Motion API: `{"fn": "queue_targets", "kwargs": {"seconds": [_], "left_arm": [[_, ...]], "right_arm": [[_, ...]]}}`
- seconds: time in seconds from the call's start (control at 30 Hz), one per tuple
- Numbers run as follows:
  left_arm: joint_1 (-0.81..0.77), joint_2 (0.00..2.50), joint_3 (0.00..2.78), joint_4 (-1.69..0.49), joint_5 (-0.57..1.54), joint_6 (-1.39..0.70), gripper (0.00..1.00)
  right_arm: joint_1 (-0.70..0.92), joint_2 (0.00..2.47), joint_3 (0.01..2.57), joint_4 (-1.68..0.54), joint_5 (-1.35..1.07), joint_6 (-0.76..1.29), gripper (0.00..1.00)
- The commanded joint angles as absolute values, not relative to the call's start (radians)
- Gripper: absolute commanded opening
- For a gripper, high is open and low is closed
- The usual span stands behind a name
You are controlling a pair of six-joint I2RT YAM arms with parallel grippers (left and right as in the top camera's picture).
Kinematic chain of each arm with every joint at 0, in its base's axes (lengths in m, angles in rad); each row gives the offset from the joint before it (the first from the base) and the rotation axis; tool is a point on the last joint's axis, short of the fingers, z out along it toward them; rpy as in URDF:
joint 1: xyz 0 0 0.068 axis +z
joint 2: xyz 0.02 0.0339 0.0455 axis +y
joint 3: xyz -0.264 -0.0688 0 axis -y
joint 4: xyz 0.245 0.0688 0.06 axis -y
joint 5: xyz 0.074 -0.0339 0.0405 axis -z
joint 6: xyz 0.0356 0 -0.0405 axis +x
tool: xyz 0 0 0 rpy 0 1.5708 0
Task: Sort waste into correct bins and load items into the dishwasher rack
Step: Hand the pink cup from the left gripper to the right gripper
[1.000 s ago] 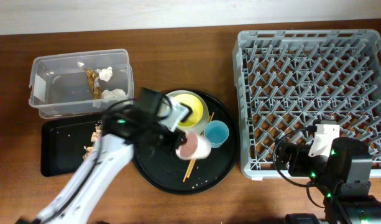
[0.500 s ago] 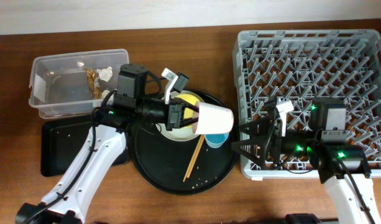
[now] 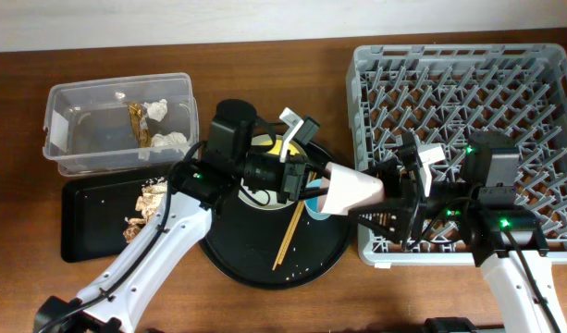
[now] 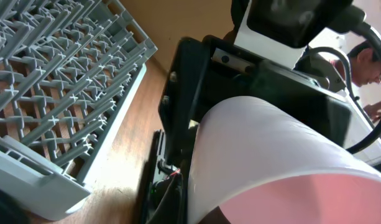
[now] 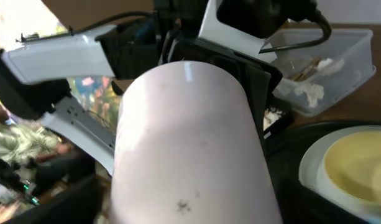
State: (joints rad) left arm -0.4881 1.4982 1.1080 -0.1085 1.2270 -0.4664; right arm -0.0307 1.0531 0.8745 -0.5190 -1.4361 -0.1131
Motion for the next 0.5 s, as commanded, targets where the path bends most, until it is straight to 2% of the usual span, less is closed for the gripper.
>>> {"fn": "queue_targets", "kwargs": {"seconds": [0.0, 0.3, 0.47], "left_arm": [[-0.489, 1.500, 1.118, -0.105, 1.242, -0.479, 0.00], [-0.489, 1.500, 1.118, -0.105, 1.242, -0.479, 0.00], [-0.489, 1.500, 1.118, -0.105, 1.242, -0.479, 0.00]], "right_arm": [[-0.026, 1.053, 0.891, -0.519, -1.467, -0.119, 0.78], [-0.027, 1.053, 0.891, -0.519, -1.467, -0.120, 0.61], [-0.026, 1.053, 0.891, -0.519, -1.466, -0.120, 0.56]]}}
